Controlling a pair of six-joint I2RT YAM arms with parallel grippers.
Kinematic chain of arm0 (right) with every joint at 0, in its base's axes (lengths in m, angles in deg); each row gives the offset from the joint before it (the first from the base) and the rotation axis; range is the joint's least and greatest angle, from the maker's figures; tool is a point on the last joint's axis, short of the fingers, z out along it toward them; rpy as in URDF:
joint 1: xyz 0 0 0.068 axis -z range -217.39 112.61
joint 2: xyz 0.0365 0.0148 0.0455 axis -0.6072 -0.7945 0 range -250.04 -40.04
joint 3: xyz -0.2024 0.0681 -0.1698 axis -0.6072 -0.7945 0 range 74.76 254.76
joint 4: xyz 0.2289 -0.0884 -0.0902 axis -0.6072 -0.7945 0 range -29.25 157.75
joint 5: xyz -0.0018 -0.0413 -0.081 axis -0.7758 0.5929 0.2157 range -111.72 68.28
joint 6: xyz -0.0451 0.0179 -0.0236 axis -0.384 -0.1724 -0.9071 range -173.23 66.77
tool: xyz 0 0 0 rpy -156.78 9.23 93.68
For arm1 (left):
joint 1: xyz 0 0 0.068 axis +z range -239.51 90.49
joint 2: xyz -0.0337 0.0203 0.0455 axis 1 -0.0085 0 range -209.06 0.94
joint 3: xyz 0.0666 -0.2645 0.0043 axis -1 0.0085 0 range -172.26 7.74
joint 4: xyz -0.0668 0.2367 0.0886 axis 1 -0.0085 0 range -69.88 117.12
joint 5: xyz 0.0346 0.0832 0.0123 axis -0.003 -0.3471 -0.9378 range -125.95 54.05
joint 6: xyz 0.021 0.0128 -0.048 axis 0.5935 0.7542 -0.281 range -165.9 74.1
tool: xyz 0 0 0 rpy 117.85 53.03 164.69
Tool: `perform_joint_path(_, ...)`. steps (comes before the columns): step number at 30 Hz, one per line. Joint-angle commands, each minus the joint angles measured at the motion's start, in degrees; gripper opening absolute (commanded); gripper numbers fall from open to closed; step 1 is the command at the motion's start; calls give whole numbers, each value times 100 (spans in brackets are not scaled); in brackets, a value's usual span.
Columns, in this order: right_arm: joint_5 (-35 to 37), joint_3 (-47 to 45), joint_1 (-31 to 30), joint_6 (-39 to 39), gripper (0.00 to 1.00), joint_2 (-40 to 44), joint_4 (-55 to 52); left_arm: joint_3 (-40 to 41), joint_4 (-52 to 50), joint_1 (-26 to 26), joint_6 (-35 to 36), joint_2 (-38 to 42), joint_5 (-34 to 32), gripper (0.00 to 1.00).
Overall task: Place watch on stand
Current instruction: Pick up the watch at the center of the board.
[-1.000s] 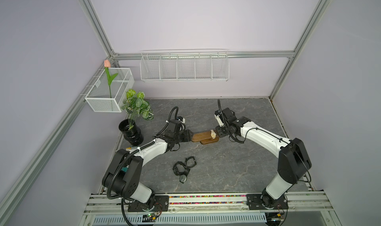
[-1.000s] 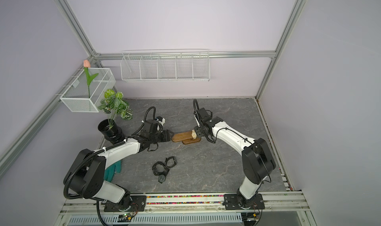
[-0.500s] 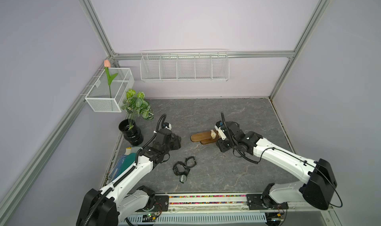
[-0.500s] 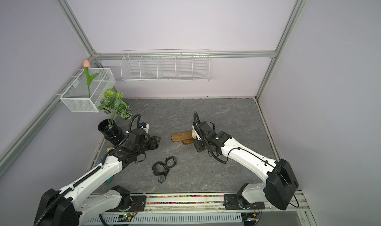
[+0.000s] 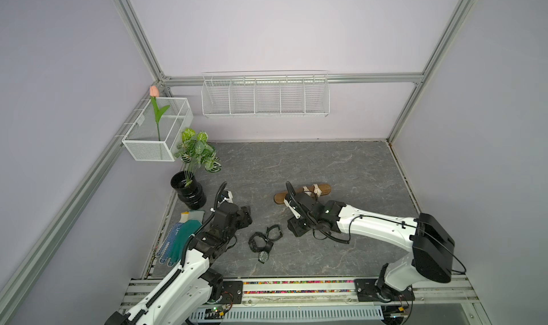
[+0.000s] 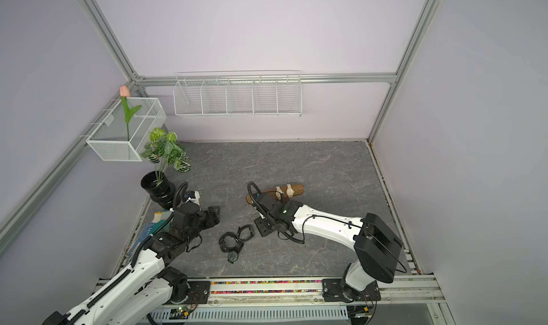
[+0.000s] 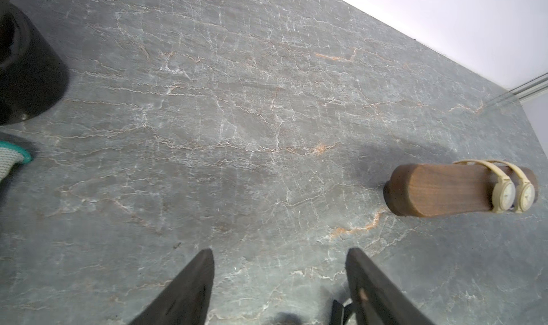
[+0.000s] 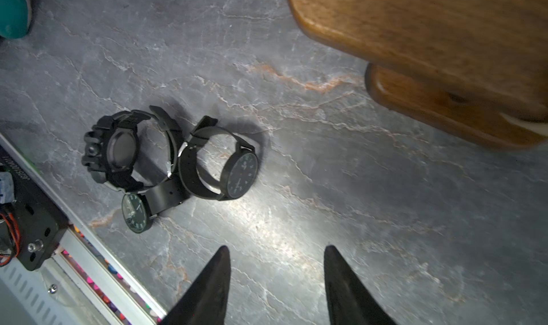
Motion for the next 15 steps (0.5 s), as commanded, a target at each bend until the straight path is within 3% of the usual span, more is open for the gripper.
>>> perform_joint_path(1, -62, 400, -107, 96, 53, -301, -79, 76, 22, -14, -124, 184, -132, 73)
perform_joint_path(6, -106, 883, -250, 38, 53, -860, -262, 87, 33, -15, -127, 192, -128, 74)
perform_joint_path(15, 64, 1642, -370, 55, 43, -1753, -1077, 120, 107, -19, -192, 262, -194, 75)
